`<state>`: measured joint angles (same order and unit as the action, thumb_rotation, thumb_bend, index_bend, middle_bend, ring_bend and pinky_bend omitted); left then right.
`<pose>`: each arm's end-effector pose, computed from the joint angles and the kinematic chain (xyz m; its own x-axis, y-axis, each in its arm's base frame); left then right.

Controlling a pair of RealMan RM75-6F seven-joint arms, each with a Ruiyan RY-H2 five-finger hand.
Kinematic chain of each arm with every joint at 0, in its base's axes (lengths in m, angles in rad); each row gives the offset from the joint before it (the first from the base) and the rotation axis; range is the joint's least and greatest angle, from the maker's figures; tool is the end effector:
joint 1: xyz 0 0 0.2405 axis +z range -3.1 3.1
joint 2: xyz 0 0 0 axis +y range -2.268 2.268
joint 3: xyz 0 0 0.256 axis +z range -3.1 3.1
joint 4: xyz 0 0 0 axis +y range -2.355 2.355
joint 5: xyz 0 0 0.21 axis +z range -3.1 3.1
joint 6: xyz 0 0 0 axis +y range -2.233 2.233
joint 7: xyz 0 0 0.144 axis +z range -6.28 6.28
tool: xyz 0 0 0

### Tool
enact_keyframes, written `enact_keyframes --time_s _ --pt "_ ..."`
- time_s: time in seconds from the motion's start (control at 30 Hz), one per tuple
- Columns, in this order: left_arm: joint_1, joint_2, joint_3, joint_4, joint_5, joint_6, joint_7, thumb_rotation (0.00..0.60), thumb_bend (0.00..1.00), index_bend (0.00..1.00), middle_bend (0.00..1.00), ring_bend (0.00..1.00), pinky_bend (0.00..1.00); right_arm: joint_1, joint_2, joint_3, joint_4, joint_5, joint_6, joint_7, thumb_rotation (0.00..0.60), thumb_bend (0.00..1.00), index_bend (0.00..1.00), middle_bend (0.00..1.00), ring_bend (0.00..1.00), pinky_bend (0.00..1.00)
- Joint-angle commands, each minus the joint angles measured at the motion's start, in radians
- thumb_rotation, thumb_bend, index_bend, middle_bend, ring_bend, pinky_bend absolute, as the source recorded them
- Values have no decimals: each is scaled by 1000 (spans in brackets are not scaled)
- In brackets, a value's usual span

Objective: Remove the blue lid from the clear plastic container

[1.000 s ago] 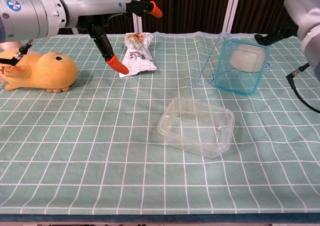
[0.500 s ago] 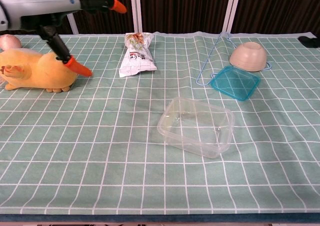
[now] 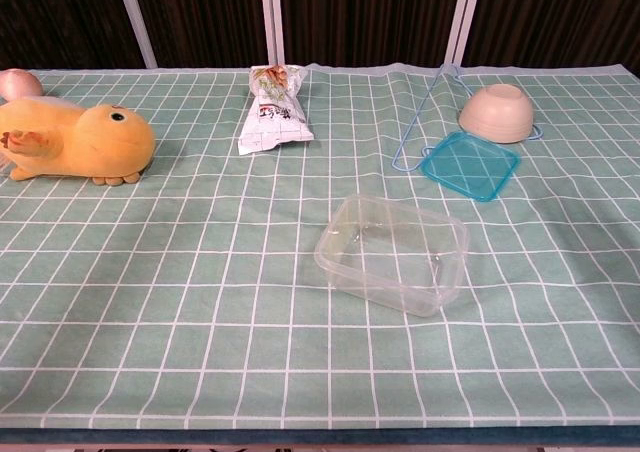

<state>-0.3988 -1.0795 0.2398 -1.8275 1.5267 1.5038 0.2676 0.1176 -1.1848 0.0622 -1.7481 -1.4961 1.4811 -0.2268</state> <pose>-0.2385 0.1966 0.1245 0.5407 0.1094 0.8340 0.8137 -0.3194 -0.4857 -0.2699 -0.1895 0.1297 0.4178 0.0072 0.9085 -0.9072 -0.0512 0.4176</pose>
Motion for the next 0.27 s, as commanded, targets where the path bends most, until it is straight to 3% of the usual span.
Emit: enact_keyframes --time_s 0.03,0.27 --pt "100 16 36 103 49 102 -70 600 0 0 0 0 40 -48 43 -45 41 -56 55 57 600 262 0 0 0 0" --pt "250 -13 6 273 47 256 -223 600 0 0 0 0 37 -87 58 -39 113 -65 123 120 600 261 0 0 0 0"
